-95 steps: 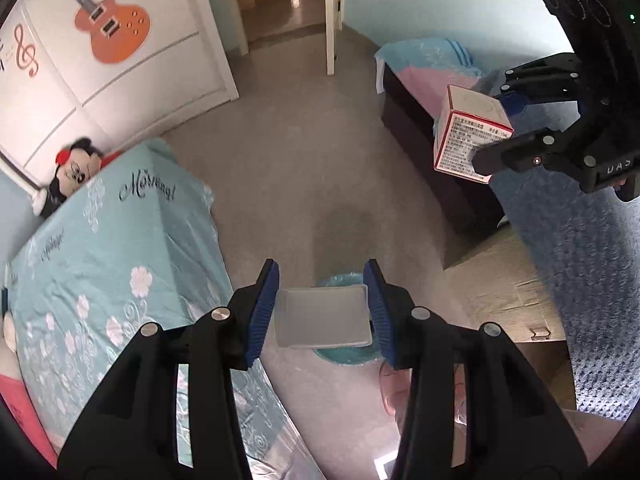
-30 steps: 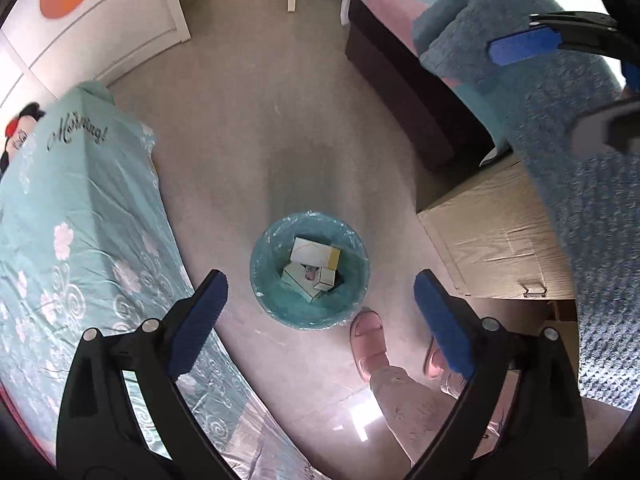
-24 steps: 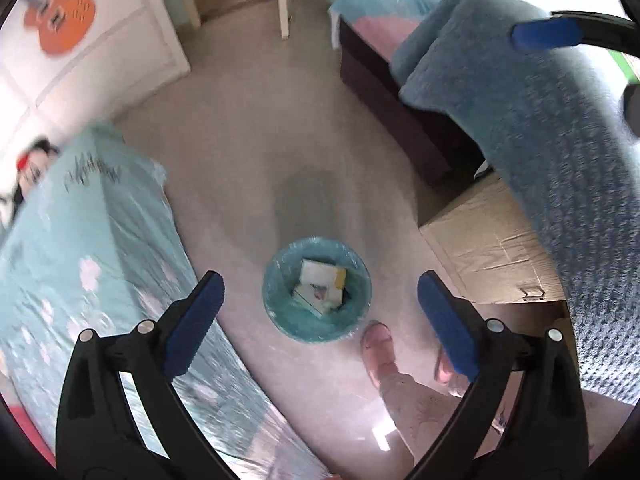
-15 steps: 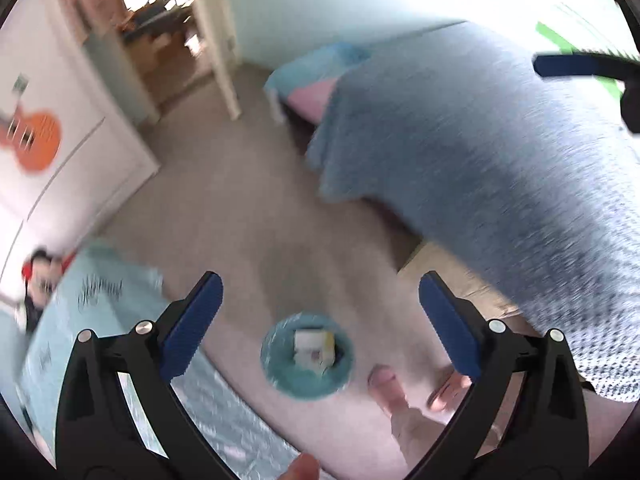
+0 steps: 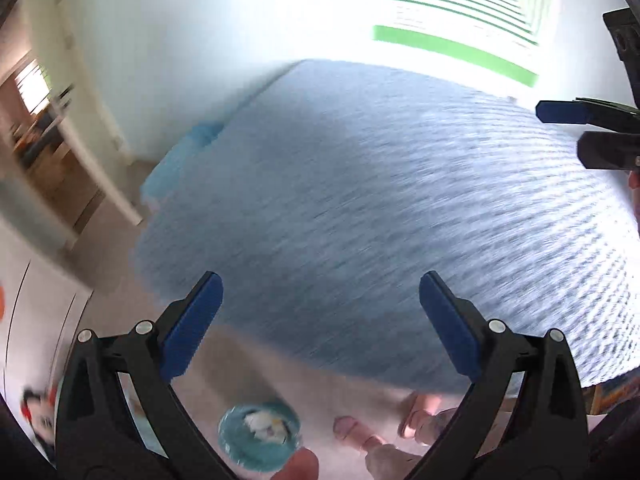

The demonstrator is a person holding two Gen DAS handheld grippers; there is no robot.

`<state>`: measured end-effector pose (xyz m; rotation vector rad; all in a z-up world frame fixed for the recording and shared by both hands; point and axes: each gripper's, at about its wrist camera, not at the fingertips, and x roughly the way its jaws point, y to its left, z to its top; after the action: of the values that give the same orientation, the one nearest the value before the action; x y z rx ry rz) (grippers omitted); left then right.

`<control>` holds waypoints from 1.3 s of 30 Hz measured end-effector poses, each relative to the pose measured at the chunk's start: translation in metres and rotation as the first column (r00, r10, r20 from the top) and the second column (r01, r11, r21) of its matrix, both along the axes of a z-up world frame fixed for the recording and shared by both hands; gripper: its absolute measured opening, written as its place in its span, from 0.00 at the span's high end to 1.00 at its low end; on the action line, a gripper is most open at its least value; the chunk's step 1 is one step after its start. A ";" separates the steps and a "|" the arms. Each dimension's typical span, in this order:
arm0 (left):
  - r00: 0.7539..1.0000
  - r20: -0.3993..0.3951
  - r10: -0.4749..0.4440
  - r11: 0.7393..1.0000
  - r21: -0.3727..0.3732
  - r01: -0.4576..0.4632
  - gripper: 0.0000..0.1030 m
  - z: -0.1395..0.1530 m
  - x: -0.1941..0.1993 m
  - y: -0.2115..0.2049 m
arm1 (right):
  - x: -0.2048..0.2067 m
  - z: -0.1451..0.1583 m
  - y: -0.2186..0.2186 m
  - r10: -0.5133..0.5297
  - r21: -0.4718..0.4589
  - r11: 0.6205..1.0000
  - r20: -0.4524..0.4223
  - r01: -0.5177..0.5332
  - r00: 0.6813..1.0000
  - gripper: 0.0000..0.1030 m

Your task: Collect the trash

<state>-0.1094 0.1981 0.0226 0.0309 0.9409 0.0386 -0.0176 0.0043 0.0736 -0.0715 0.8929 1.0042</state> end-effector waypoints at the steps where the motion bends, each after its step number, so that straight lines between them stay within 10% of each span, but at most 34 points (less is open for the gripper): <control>1: 0.999 0.007 -0.041 0.999 0.004 0.041 0.06 0.002 0.013 -0.020 | 0.001 -0.001 -0.017 -0.032 -0.002 0.999 0.003 0.032 0.999 0.13; 20: 0.902 0.069 -0.427 0.903 -0.023 0.429 0.06 0.024 0.108 -0.251 | -0.031 -0.012 -0.272 -0.540 -0.057 0.840 0.010 0.539 0.842 0.13; 39: 0.824 0.068 -0.563 0.823 -0.051 0.566 0.07 0.019 0.127 -0.306 | -0.085 -0.015 -0.325 -0.818 -0.034 0.573 0.033 0.819 0.574 0.12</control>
<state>0.0175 -0.1078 0.0414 0.2450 0.8511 -0.5463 -0.1023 -0.3206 0.0585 0.2897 0.7988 0.0862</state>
